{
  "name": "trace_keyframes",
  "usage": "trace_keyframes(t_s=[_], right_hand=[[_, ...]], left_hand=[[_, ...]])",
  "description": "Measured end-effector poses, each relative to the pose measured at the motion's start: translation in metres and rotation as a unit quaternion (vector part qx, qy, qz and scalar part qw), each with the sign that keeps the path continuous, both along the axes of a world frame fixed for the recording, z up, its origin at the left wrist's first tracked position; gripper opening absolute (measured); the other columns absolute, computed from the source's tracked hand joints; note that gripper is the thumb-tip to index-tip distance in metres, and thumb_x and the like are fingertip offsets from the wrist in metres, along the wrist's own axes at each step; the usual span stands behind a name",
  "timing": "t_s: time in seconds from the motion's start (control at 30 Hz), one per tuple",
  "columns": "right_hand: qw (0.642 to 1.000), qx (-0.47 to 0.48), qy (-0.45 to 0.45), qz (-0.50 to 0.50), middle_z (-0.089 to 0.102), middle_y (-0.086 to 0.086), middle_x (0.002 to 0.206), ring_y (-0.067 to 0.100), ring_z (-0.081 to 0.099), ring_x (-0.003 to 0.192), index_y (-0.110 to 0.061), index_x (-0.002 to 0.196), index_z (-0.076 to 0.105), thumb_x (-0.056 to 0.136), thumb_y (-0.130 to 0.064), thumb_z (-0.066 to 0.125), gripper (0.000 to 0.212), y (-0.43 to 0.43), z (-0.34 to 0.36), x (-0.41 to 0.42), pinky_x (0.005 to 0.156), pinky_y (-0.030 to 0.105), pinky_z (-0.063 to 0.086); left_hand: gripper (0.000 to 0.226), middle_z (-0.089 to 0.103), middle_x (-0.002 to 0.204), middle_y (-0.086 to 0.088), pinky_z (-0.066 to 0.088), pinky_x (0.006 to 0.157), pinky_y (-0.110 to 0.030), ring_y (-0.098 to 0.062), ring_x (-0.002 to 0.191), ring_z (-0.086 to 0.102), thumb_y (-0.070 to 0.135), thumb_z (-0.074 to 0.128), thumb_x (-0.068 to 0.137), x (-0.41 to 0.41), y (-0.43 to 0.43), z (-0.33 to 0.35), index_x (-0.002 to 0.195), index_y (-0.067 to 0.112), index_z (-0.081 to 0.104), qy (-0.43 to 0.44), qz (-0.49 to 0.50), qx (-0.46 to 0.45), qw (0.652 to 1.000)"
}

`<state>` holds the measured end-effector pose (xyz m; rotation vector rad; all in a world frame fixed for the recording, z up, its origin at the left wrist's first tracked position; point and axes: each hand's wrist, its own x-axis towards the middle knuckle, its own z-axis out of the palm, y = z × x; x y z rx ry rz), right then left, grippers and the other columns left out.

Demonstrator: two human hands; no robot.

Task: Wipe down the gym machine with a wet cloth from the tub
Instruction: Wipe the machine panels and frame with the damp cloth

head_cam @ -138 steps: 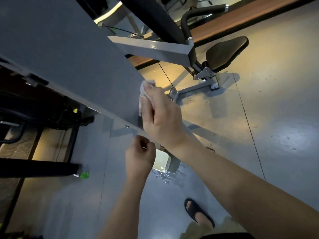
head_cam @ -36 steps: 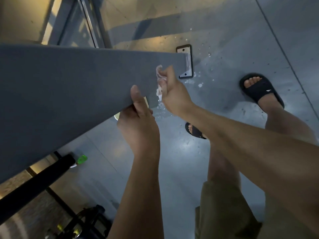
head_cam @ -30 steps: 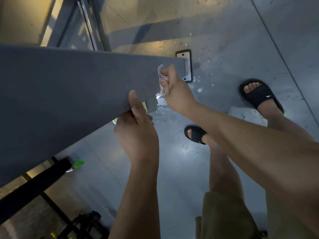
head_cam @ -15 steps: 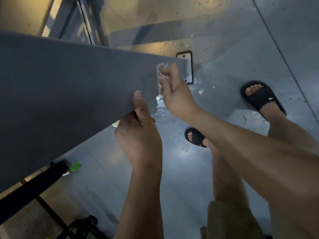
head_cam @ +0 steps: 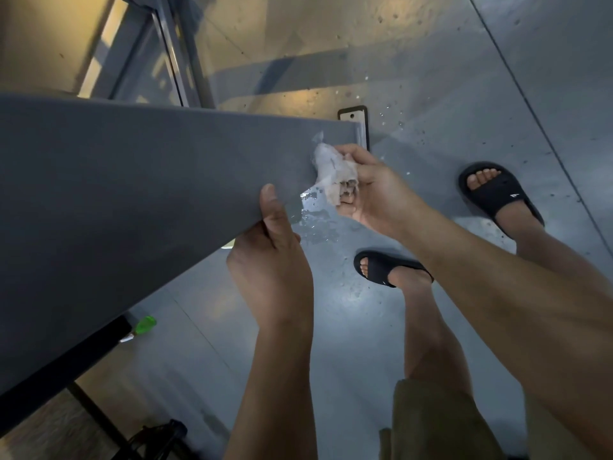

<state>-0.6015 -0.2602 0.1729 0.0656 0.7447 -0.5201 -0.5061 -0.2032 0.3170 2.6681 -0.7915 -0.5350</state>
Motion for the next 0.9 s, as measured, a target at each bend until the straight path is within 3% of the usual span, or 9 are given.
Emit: trace_keyframes(t_s=[0.07,0.13,0.27,0.4,0.53,0.67,0.77,0.9], right_hand=[[0.996,0.056,-0.069,-0.032,0.056,0.005,0.078,0.016,0.042,0.055,-0.028,0.090,0.074,0.084,0.006,0.042,0.047,-0.002,0.002,-0.001,0.051,0.022,0.026],[0.991,0.088,-0.091,-0.032,0.059,0.004,0.076,0.014,0.042,0.054,-0.029,0.090,0.073,0.085,0.007,0.040,0.049,-0.003,0.001,0.002,0.051,0.023,0.026],[0.997,0.068,-0.021,0.010,0.058,0.003,0.077,0.012,0.042,0.057,-0.021,0.107,0.058,0.103,-0.002,0.038,0.028,-0.003,-0.005,0.001,0.049,0.022,0.031],[0.999,0.000,0.003,0.050,0.058,0.000,0.072,0.010,0.040,0.057,-0.019,0.096,0.054,0.103,-0.018,0.047,0.009,0.002,0.006,-0.028,0.052,0.022,0.028],[0.994,-0.036,0.061,0.084,0.054,0.005,0.063,0.019,0.041,0.061,-0.014,0.094,0.055,0.105,-0.016,0.049,0.013,0.008,0.019,-0.059,0.048,0.022,0.029],[0.979,-0.096,0.089,0.154,0.052,0.019,0.074,0.022,0.045,0.059,-0.010,0.085,0.059,0.099,-0.021,0.062,0.018,0.007,0.022,-0.079,0.048,0.024,0.032],[0.977,-0.107,0.088,0.162,0.060,0.011,0.071,0.016,0.049,0.060,0.000,0.104,0.063,0.106,-0.011,0.050,0.018,0.004,0.021,-0.094,0.055,0.027,0.034],[0.974,-0.130,0.021,0.184,0.058,0.005,0.082,0.011,0.048,0.071,0.008,0.135,0.056,0.100,-0.009,0.053,0.039,-0.003,0.022,-0.115,0.065,0.026,0.040]], left_hand=[[0.075,0.064,0.057,0.003,0.054,0.071,-0.044,-0.022,0.064,0.067,0.075,0.024,0.094,0.000,-0.001,0.000,0.065,0.015,0.060,0.000,0.001,0.000,1.000],[0.072,0.064,0.057,0.003,0.053,0.068,-0.040,-0.020,0.063,0.067,0.072,0.028,0.096,-0.002,-0.003,0.001,0.065,0.015,0.059,0.007,0.011,-0.007,1.000],[0.050,0.063,0.060,0.003,0.053,0.060,-0.029,-0.018,0.062,0.068,0.056,0.050,0.100,-0.007,-0.004,-0.004,0.070,0.018,0.059,0.085,0.069,-0.007,0.994],[0.007,0.072,0.086,0.007,0.058,0.079,-0.036,-0.012,0.076,0.071,0.034,0.066,0.091,-0.007,-0.002,-0.025,0.093,0.028,0.066,0.199,0.050,0.052,0.977],[0.031,0.064,0.118,0.007,0.044,0.072,-0.006,0.003,0.090,0.062,0.020,0.071,0.093,-0.025,0.000,-0.032,0.122,0.028,0.061,0.233,-0.036,0.046,0.971],[0.036,0.058,0.121,0.010,0.048,0.078,-0.010,-0.002,0.107,0.059,0.012,0.074,0.091,-0.046,0.000,-0.039,0.122,0.029,0.067,0.240,-0.114,0.003,0.964],[0.024,0.063,0.116,0.005,0.053,0.088,-0.021,-0.008,0.111,0.061,0.010,0.074,0.092,-0.051,0.001,-0.047,0.113,0.021,0.074,0.204,-0.154,-0.033,0.966],[0.012,0.066,0.102,0.005,0.055,0.085,-0.024,-0.009,0.098,0.065,0.010,0.066,0.096,-0.056,-0.010,-0.053,0.094,0.018,0.075,0.203,-0.128,-0.040,0.970]])
